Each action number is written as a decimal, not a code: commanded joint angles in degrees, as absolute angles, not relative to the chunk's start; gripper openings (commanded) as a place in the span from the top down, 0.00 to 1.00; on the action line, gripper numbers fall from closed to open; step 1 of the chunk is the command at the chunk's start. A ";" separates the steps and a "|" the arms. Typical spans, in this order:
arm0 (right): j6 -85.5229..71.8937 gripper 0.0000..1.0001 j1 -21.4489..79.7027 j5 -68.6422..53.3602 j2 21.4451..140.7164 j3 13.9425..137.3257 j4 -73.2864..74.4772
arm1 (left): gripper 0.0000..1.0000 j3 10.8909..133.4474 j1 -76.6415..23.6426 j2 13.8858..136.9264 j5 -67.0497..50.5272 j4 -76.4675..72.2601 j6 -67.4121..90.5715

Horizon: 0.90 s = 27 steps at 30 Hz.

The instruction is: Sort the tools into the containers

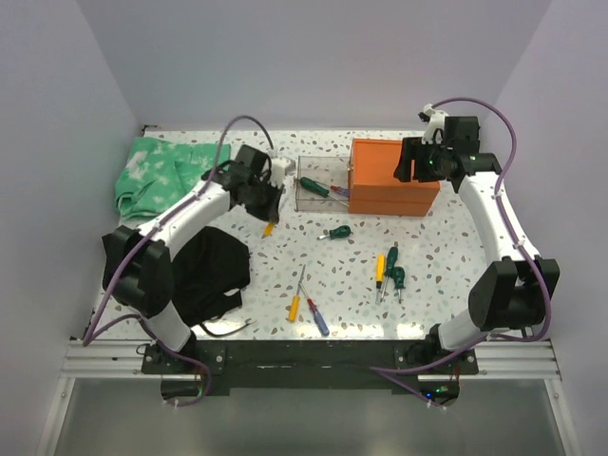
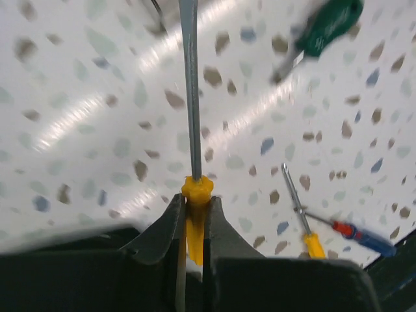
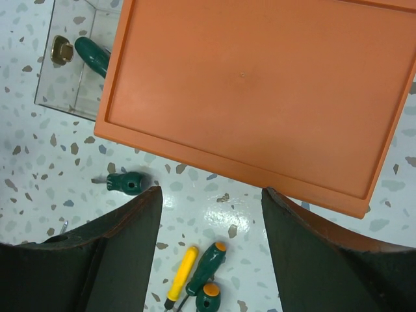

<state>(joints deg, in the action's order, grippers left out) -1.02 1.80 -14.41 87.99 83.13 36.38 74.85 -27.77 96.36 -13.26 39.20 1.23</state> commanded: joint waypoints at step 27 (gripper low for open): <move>2.90 0.33 1.67 -11.60 82.88 81.65 35.86 | 0.31 91.24 -25.40 119.45 -27.32 -15.20 49.32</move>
<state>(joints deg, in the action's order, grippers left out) 2.20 1.80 -12.43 84.73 82.26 36.38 91.83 -27.44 125.23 -25.23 -8.36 48.05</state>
